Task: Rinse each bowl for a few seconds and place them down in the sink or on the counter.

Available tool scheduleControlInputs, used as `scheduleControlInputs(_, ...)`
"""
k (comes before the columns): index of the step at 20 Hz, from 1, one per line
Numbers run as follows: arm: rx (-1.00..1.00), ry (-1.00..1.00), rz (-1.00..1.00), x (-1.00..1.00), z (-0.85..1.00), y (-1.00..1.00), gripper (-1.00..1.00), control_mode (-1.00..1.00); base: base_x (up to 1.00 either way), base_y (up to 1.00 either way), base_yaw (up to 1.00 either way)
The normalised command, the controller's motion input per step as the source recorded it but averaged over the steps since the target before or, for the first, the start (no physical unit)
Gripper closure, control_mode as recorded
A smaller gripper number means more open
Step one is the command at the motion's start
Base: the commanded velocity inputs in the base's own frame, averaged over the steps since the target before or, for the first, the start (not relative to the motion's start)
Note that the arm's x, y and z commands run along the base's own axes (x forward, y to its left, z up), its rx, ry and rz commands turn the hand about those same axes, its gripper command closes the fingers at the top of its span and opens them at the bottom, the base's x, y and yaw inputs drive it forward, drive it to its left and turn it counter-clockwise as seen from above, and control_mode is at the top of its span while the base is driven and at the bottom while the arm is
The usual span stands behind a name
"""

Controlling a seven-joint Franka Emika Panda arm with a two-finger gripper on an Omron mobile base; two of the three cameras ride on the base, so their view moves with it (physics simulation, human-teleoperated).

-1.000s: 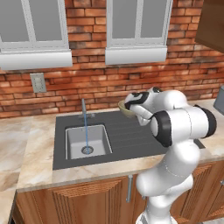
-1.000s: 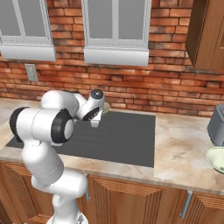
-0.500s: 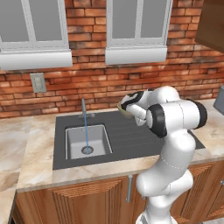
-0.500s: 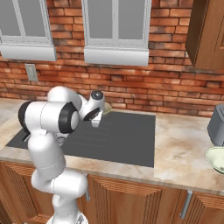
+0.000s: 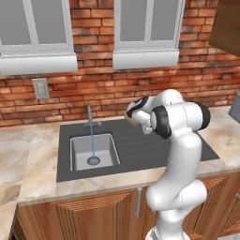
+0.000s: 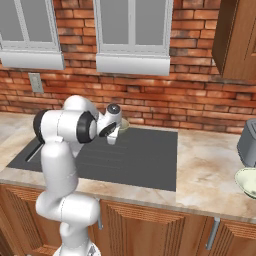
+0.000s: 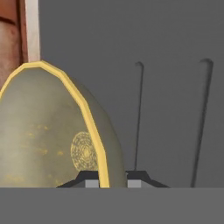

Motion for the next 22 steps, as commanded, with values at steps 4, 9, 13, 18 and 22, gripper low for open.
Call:
scheduleControlInputs(4,0.0,0.02,-0.01,0.34,-0.24,0.0,1.0,-1.0,0.0,0.0,0.0)
scheduleControlInputs(9,0.0,0.01,-0.01,0.31,-0.27,0.0,1.0,-1.0,0.0,0.0,0.0)
scheduleControlInputs(13,0.0,0.01,0.0,0.31,-0.24,0.02,1.0,-1.0,0.0,0.0,0.0)
scheduleControlInputs(18,0.0,0.0,0.0,0.24,-0.17,0.01,1.0,-1.0,0.0,0.0,0.0)
scheduleControlInputs(22,0.0,0.01,0.0,0.06,-0.01,0.01,-1.0,-1.0,0.0,0.0,0.0)
